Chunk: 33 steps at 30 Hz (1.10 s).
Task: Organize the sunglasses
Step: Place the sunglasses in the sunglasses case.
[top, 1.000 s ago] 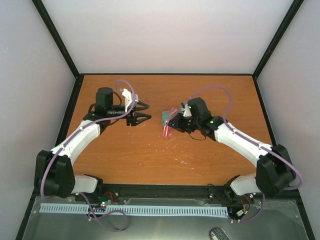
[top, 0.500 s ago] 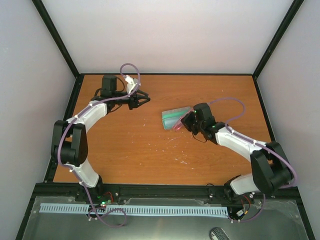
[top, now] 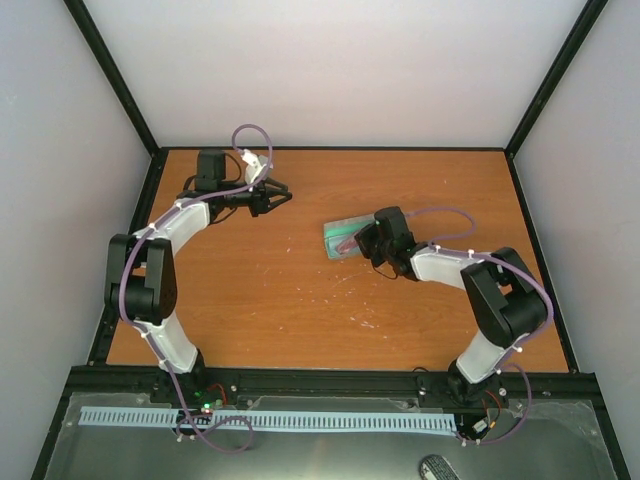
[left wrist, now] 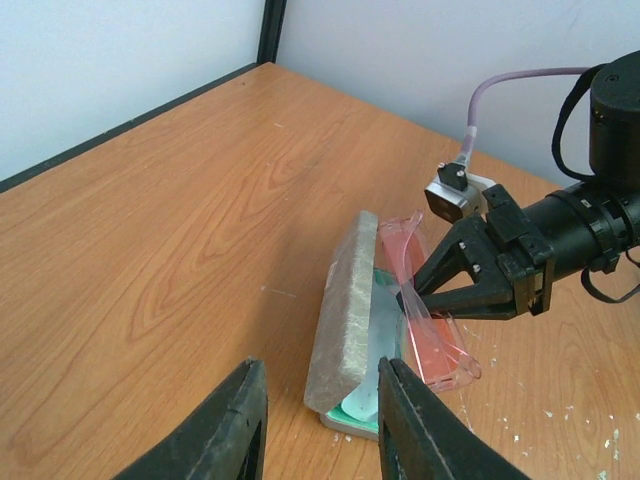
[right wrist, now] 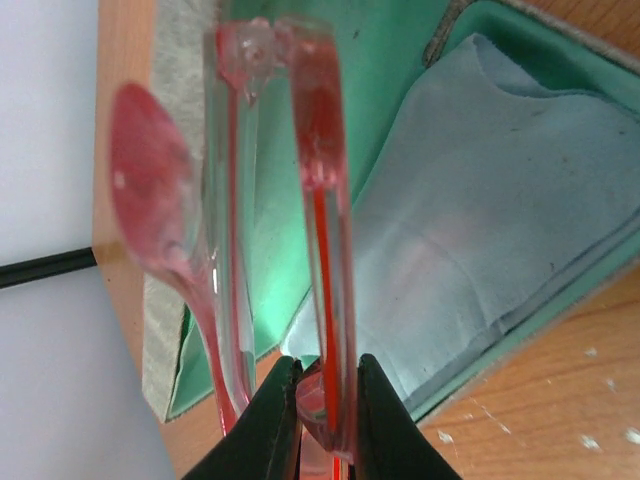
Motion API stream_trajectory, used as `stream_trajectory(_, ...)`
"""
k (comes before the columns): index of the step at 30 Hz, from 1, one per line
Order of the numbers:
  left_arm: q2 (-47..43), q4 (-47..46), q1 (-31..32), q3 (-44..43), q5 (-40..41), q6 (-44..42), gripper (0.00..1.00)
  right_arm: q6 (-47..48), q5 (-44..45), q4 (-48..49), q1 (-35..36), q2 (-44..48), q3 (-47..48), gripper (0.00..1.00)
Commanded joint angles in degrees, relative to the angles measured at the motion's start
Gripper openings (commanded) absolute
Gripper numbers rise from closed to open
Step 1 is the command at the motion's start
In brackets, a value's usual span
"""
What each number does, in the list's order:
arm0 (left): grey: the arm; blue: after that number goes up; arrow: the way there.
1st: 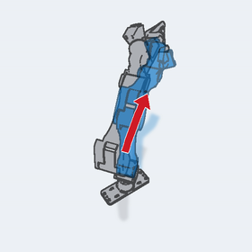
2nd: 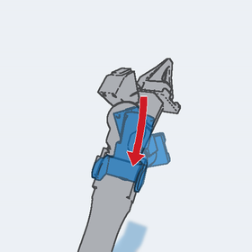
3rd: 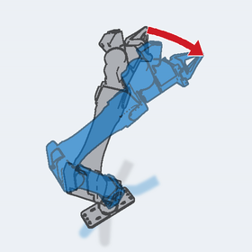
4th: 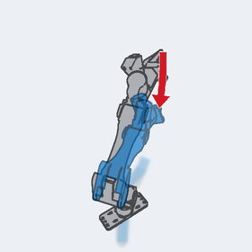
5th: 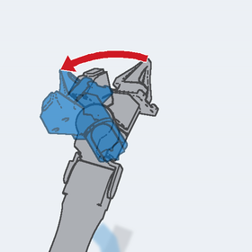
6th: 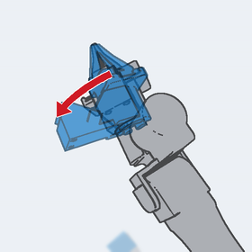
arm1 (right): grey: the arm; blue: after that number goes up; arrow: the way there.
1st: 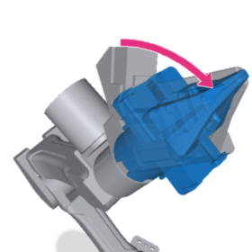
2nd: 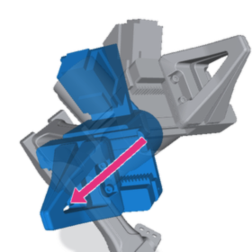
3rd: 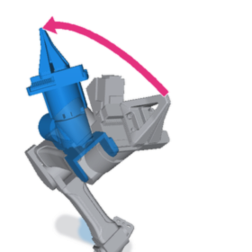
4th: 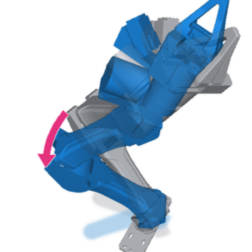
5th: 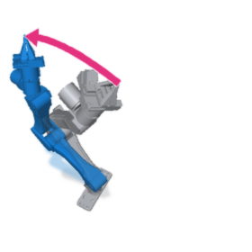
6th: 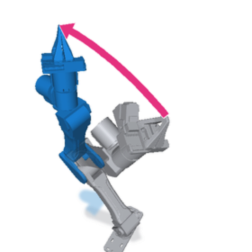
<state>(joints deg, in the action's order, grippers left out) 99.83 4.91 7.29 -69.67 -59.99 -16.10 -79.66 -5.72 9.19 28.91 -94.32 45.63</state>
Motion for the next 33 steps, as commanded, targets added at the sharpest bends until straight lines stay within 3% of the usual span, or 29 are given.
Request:
stream_trajectory(1, 1.6, 0.2, -0.9, -2.4, -1.8, -1.3, 0.31, -4.2, 0.3, 4.3, -0.3, -3.5, 2.4, 0.03)
stream_trajectory(11, 3.1, -0.6, -1.8, -2.4, -2.5, -0.9, 0.31, -6.2, 1.6, 4.5, -0.3, -8.2, 4.7, 0.04)
stream_trajectory(16, 3.4, -0.7, -2.2, -2.2, -2.5, -0.9, 0.31, -5.4, 0.8, 2.0, -0.4, -9.5, 5.8, 0.12)
stream_trajectory(23, 3.4, -0.8, -2.2, -1.5, -2.6, -1.2, 0.32, -4.9, -0.2, -0.3, -0.3, -10.2, 5.3, 0.14)
stream_trajectory(28, 3.3, -0.8, -2.2, -1.1, -2.7, -1.2, 0.32, -4.0, -0.3, -2.5, -0.4, -9.7, 5.4, 0.23)
stream_trajectory(33, 3.0, -1.0, -2.2, -0.6, -3.0, -1.0, 0.32, -4.3, -0.5, -2.1, -0.3, -9.7, 4.8, 0.24)
